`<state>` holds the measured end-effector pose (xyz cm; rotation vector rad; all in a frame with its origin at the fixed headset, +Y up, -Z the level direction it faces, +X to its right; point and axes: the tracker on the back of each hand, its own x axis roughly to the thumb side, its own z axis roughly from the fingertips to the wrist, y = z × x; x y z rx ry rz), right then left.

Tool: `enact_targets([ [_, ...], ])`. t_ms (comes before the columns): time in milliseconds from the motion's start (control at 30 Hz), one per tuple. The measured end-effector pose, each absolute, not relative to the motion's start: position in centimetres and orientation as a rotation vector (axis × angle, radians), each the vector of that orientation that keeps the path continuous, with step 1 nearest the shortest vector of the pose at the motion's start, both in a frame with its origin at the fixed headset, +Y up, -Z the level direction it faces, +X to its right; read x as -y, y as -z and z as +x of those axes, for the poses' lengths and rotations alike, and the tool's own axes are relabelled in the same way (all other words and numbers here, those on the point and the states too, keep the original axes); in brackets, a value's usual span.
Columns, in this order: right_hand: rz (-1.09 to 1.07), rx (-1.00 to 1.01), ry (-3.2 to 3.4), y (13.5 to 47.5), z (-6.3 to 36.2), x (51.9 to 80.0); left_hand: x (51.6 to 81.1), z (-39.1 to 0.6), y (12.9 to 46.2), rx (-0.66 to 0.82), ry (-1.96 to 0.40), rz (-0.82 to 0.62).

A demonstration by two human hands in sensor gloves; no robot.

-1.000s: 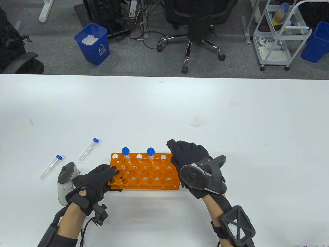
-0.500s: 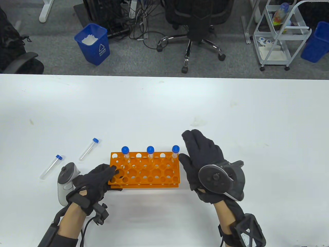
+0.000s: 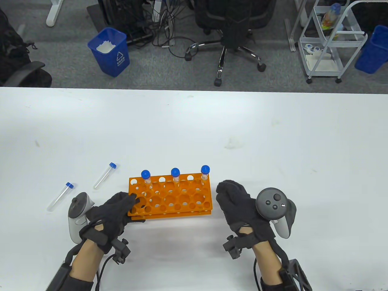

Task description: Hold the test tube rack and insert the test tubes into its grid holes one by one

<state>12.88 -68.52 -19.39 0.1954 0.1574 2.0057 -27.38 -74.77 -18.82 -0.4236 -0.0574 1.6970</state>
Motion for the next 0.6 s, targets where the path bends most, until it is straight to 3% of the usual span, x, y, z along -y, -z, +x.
enact_targets([
  [267, 0.132, -0.440, -1.663, 19.5, 11.8, 73.0, 75.1, -26.7, 18.7, 0.068, -1.696, -0.442],
  [600, 0.001, -0.486, -1.477, 19.1, 11.6, 74.0, 75.5, -25.9, 18.9, 0.098, -1.655, -0.479],
])
